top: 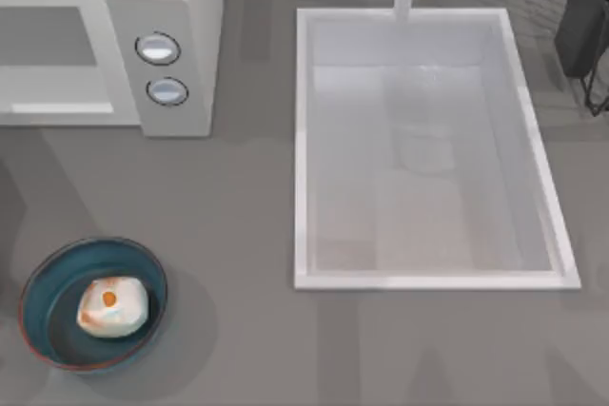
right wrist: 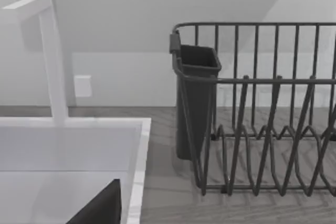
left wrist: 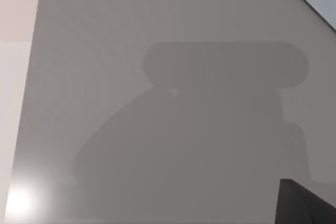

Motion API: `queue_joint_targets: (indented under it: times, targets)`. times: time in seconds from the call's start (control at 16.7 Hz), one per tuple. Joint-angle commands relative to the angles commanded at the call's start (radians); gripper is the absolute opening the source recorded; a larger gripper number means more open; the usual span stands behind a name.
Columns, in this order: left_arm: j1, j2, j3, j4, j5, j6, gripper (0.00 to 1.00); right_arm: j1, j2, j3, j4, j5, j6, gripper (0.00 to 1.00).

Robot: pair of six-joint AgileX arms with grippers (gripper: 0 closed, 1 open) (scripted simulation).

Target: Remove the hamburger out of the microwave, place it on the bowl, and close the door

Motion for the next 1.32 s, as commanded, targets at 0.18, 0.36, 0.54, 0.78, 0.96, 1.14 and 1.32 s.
queue_joint_targets:
  times: [0.18, 0.36, 0.54, 0.78, 0.96, 1.14, 1.32]
  targets:
    - [-0.099, -0.097, -0.081, 0.028, -0.06, -0.093, 0.0, 0.0, 0.0, 0.0, 0.0, 0.0, 0.0, 1.0]
    - [-0.245, -0.23, -0.184, 0.064, -0.137, -0.22, 0.0, 0.0, 0.0, 0.0, 0.0, 0.0, 0.0, 1.0]
    - [-0.312, -0.296, -0.247, 0.087, -0.184, -0.286, 0.0, 0.0, 0.0, 0.0, 0.0, 0.0, 0.0, 1.0]
    - [-0.31, -0.293, -0.246, 0.085, -0.181, -0.287, 0.0, 0.0, 0.0, 0.0, 0.0, 0.0, 0.0, 1.0]
    - [-0.347, -0.304, -0.254, 0.086, -0.211, -0.32, 0.0, 0.0, 0.0, 0.0, 0.0, 0.0, 0.0, 1.0]
    - [-0.476, -0.34, -0.277, 0.089, -0.298, -0.415, 0.0, 0.0, 0.0, 0.0, 0.0, 0.0, 0.0, 1.0]
    - [-0.663, -0.394, -0.308, 0.094, -0.41, -0.539, 0.0, 0.0, 0.0, 0.0, 0.0, 0.0, 0.0, 1.0]
